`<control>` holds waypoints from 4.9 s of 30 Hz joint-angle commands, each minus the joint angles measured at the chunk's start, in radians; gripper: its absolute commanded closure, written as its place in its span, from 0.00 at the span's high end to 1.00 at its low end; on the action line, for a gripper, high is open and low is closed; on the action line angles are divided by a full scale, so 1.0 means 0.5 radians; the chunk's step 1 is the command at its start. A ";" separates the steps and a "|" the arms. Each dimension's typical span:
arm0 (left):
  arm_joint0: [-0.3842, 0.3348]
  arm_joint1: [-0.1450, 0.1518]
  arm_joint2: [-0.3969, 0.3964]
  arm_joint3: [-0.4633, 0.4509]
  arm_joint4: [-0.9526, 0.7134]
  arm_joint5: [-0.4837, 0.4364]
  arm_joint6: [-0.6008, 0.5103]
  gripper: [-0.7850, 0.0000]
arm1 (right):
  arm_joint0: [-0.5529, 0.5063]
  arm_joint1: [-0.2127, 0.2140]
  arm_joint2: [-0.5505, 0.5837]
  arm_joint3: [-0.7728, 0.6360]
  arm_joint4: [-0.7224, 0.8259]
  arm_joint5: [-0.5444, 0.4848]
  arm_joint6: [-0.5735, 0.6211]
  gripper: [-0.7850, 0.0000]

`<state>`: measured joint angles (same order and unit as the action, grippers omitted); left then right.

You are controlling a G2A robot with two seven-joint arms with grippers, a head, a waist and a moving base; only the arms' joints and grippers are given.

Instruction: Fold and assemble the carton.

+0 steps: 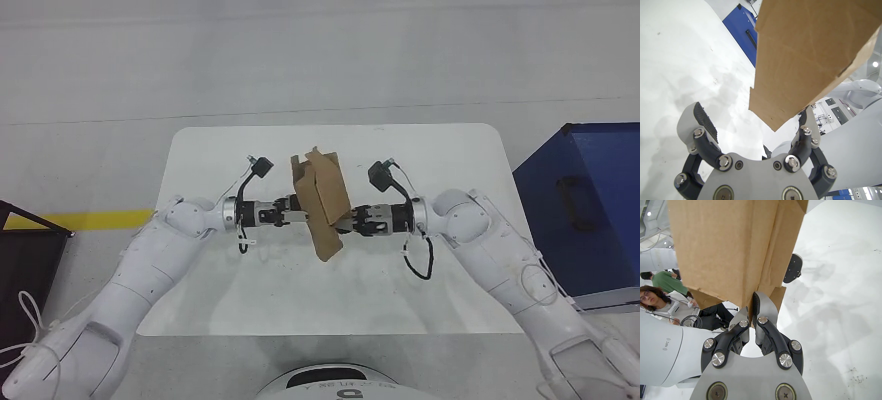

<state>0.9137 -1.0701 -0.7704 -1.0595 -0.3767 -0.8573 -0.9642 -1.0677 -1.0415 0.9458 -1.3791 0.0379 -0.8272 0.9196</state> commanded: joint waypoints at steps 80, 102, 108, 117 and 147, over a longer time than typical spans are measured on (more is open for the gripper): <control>-0.139 0.281 0.338 -0.072 -0.640 -0.297 0.299 1.00 | -0.371 0.264 0.315 -0.614 -1.470 -0.062 -1.395 0.00; -0.235 0.039 0.419 0.014 0.198 -0.242 0.584 1.00 | -0.123 0.213 0.127 -0.379 -0.922 -0.109 -1.015 0.00; -0.241 0.002 0.430 -0.022 0.269 -0.221 0.586 1.00 | -0.098 0.196 0.081 -0.365 -0.928 -0.099 -0.992 0.00; -0.232 -0.028 0.403 -0.012 0.290 -0.221 0.596 1.00 | -0.035 0.168 0.017 -0.295 -0.890 -0.123 -0.967 0.00; 0.282 0.201 -0.326 -0.607 0.306 -0.310 0.348 1.00 | -0.042 0.162 0.050 -0.198 -0.875 -0.274 -0.981 0.00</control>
<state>1.0382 -0.9740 -0.9150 -1.3449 -0.2448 -1.0123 -0.7962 -1.0887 -0.9603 0.9703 -1.4797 -0.4004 -0.9666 0.4291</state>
